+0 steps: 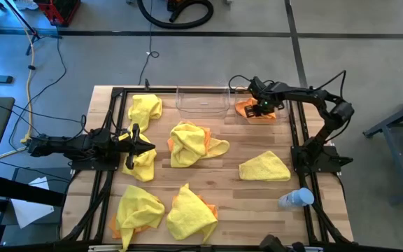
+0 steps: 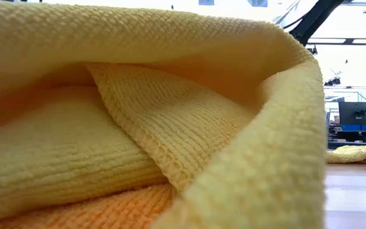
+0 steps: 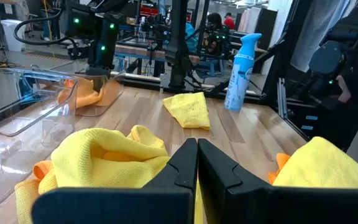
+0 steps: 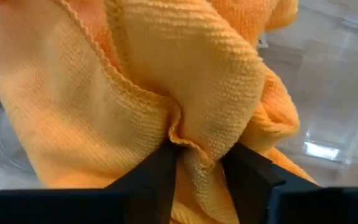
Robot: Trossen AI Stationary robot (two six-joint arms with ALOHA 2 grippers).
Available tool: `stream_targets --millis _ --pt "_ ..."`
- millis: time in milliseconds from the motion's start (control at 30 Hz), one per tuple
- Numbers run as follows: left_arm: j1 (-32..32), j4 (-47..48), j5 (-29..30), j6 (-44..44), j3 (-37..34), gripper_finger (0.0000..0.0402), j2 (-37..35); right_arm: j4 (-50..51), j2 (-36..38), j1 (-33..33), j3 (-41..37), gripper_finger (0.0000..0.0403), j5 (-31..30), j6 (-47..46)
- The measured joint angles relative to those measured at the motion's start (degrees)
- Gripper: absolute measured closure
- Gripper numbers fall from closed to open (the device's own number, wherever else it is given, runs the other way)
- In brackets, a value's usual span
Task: Sort microfiber towel by color & place in baskets
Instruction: Put the orange microfiber cloth into the right transparent bin, then put the yellow microfiber cloth into the left transparent bin
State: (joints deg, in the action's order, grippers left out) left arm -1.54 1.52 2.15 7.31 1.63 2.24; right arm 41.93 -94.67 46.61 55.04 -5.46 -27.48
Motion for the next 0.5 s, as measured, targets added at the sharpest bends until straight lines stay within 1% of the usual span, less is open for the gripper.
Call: stream_targets --millis 100,200,367,500 --pt "-0.02 -0.02 0.00 0.00 0.00 0.0401 0.00 2.52 2.01 0.00 0.65 0.0247 0.07 0.42" --pt "0.00 -0.02 -0.02 0.00 0.00 0.0401 0.00 5.18 5.81 0.00 1.08 0.0235 0.09 0.45" --pt "0.00 0.00 0.00 0.00 0.00 0.0401 0.00 10.71 14.97 -0.05 1.95 0.0231 -0.40 -1.28" --pt "0.00 -0.02 0.00 0.00 0.01 0.0401 0.00 13.56 23.67 -1.51 2.01 0.0233 -0.37 -4.95"
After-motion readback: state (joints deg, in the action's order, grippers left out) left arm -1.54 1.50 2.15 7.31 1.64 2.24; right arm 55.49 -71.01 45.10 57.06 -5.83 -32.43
